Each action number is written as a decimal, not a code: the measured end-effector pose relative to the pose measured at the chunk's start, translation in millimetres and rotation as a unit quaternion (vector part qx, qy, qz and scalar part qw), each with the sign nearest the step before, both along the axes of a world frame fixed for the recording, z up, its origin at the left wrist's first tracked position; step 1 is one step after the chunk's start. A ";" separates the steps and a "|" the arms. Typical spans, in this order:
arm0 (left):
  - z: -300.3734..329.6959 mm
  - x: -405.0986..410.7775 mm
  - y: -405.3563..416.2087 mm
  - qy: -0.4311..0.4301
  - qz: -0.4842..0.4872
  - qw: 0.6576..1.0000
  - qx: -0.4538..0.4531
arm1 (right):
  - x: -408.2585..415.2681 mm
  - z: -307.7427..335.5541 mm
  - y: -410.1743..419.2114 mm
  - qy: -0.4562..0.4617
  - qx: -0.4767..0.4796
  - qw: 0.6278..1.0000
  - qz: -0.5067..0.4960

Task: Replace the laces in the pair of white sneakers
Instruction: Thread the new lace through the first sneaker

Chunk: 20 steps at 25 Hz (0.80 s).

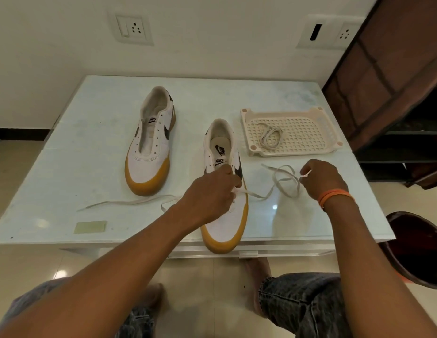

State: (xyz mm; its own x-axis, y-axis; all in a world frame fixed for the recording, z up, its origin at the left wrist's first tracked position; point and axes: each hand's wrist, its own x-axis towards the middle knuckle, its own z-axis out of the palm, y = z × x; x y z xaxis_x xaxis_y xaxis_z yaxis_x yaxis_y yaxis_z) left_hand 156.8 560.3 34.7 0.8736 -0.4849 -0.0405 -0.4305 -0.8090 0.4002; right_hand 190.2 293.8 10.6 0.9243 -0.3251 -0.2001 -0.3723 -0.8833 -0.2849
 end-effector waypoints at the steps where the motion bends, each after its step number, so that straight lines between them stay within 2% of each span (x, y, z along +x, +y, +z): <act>1: -1.9 0.8 -0.6 0.006 0.002 1.000 0.002 | -0.1 -3.1 -2.5 0.016 -0.007 1.000 -0.008; 3: -3.5 4.1 -2.3 0.020 0.012 1.000 -0.011 | 0.5 -11.8 -0.5 0.039 0.009 0.999 -0.009; 6: -2.0 6.9 -4.9 0.036 0.013 0.999 -0.027 | 4.9 -22.7 9.3 0.012 0.033 0.999 -0.026; 10: -2.1 7.1 -4.4 0.045 0.006 0.999 -0.030 | 7.0 -37.8 21.6 0.032 -0.026 0.999 0.005; 12: -2.3 7.0 -1.6 0.045 0.011 0.998 -0.037 | 10.0 -41.6 22.1 0.052 -0.019 0.998 0.017; 14: -0.7 7.8 2.3 0.052 0.013 0.997 -0.046 | 12.9 -36.1 19.0 0.039 0.036 0.999 0.005; 17: 3.8 13.3 6.5 0.054 0.028 0.995 -0.082 | 14.1 -13.0 12.8 -0.042 0.137 0.989 -0.027; 20: 8.6 17.3 4.3 0.042 0.077 0.984 -0.152 | 5.4 20.9 25.5 -0.106 0.330 0.938 -0.019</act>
